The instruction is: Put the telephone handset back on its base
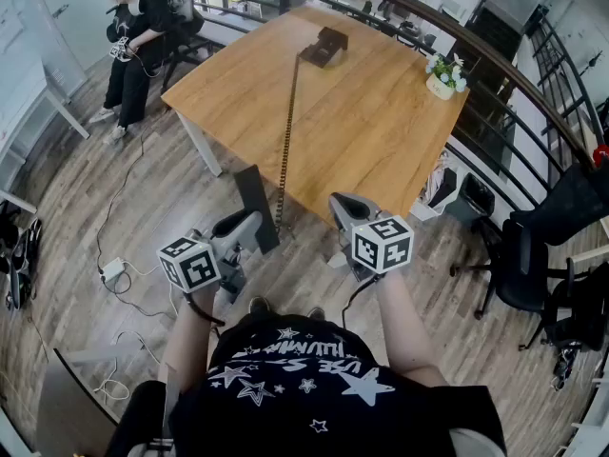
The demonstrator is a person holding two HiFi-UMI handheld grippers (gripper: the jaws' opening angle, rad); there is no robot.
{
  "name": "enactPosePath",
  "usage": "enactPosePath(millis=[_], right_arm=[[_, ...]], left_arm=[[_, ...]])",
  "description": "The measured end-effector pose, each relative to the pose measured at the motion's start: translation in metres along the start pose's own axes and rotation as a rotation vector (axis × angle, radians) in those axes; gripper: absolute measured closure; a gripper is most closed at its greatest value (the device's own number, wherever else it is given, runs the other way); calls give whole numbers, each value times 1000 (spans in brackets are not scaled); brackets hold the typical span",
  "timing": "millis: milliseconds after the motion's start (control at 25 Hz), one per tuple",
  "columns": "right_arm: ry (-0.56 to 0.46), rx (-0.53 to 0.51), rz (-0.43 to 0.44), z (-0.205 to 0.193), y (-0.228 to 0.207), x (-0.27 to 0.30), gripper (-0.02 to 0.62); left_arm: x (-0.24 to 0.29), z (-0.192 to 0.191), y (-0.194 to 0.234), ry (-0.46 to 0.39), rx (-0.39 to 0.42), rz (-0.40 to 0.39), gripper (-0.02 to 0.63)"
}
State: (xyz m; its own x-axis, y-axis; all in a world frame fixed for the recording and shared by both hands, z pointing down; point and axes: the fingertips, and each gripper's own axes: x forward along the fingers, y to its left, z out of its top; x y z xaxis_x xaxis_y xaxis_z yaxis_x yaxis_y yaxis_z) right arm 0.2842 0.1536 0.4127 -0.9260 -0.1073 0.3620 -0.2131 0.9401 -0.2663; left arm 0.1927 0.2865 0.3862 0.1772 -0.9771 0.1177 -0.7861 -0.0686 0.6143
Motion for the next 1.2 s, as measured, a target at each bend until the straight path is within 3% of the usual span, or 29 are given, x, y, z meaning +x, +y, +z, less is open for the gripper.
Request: enactPosePath(millis=[400, 1200], right_arm=[[20, -9, -15, -2, 16, 20, 595], [50, 65, -190, -17, 41, 76, 594]], left_arm=[[-10, 5, 17, 15, -19, -33, 523], [-47, 30, 88, 91, -67, -150, 523]])
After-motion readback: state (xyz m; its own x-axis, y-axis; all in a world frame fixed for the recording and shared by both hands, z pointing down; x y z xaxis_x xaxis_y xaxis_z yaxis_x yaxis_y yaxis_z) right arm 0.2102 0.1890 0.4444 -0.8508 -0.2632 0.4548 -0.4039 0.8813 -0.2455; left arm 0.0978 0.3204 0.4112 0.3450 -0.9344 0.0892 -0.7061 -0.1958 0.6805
